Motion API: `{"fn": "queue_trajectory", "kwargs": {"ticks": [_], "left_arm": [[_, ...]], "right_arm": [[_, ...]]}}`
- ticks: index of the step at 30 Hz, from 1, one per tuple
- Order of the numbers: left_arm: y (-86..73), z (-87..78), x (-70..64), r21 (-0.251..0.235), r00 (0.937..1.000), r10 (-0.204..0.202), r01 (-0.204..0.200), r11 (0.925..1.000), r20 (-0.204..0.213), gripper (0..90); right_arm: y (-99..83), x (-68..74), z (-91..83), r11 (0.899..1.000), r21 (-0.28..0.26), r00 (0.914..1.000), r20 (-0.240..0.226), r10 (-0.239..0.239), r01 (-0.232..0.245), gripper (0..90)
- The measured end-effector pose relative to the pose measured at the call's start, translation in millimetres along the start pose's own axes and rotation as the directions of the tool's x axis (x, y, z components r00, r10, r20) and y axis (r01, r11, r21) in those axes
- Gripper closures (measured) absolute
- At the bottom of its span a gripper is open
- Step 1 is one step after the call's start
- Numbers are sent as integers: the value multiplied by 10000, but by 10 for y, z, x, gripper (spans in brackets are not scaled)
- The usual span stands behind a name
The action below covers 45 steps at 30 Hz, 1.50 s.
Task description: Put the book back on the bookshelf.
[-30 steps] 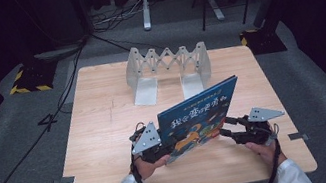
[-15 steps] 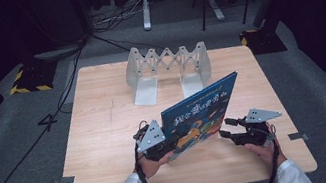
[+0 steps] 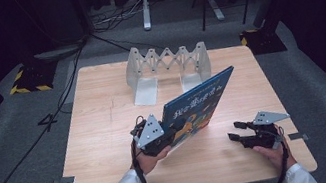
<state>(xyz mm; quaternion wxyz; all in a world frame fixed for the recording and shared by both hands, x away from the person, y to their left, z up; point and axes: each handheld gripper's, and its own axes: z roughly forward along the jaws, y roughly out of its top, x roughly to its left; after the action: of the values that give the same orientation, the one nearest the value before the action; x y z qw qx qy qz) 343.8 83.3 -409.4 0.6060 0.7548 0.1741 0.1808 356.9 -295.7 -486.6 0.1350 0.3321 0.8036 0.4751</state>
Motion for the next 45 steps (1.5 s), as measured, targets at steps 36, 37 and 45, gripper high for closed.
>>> {"fn": "queue_trajectory", "kwargs": {"ticks": [36,37,45], "left_arm": [[219,-446,361,790,9682,969,-806,9936,-2307,831],[228,-461,376,748,9667,943,-785,9941,-2381,831],[274,-511,479,886,9594,977,-767,9931,-2646,831]], "right_arm": [[-33,-34,46,9989,471,9999,-153,15,-7,439],[-34,-35,45,9989,467,9999,-146,14,-7,439],[-33,-38,45,9988,488,10000,-98,4,1,430]]}}
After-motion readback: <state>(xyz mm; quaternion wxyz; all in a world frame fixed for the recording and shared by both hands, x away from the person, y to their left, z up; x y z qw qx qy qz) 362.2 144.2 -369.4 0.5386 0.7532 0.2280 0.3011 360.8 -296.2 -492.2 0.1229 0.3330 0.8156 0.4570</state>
